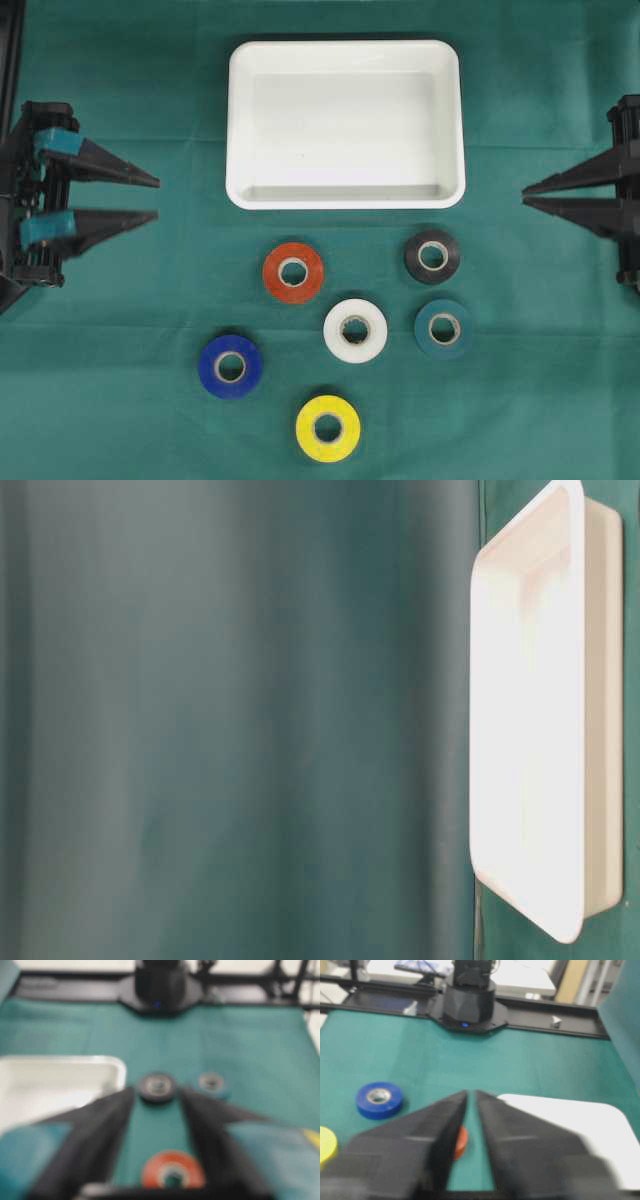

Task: Pick up the tape from a random location and place it into the white case.
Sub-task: 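Open the left gripper and begin moving it toward the tapes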

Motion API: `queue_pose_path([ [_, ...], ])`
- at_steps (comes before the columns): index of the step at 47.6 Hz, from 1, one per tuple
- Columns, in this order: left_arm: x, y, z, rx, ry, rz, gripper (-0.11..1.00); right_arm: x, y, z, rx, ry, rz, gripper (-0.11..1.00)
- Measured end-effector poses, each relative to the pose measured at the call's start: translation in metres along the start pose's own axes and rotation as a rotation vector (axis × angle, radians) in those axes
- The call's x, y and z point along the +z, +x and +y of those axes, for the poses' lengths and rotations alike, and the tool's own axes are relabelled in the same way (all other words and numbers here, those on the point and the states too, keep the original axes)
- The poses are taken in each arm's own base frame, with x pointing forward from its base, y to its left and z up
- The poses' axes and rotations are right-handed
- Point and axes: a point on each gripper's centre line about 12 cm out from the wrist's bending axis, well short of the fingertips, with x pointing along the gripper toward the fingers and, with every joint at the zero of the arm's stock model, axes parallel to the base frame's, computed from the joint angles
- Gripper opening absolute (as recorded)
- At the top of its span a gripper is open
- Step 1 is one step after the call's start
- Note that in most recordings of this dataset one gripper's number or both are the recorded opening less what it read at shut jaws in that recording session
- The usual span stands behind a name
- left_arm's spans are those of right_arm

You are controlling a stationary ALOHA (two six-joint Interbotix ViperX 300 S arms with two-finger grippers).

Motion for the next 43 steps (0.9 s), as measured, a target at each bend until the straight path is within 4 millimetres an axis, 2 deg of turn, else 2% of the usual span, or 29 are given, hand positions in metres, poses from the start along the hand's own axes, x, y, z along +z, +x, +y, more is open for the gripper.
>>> queue_pose_path([
  [3, 0.0, 0.0, 0.0, -0.002, 0.002, 0.002, 0.82, 0.001, 0.0, 0.0, 0.0, 0.008, -0.002, 0.56],
  [6, 0.0, 0.0, 0.0, 0.0, 0.005, 0.003, 0.94, 0.001, 0.0, 0.0, -0.001, 0.008, -0.002, 0.73],
  [8, -0.001, 0.0, 0.0, -0.002, 0.005, 0.006, 0.99, 0.0, 0.0, 0.0, 0.0, 0.006, 0.0, 0.83],
  [11, -0.002, 0.0, 0.0, -0.002, 0.005, 0.012, 0.99, 0.0, 0.001, 0.0, -0.001, 0.006, 0.003, 0.91],
  [34, -0.003, 0.0, 0.0, -0.002, 0.002, 0.021, 0.99, 0.0, 0.001, 0.0, -0.002, 0.009, 0.008, 0.92],
  [43, -0.005, -0.001, -0.011, -0.049, 0.003, 0.042, 0.99, -0.002, 0.001, 0.0, -0.002, 0.009, 0.02, 0.92],
])
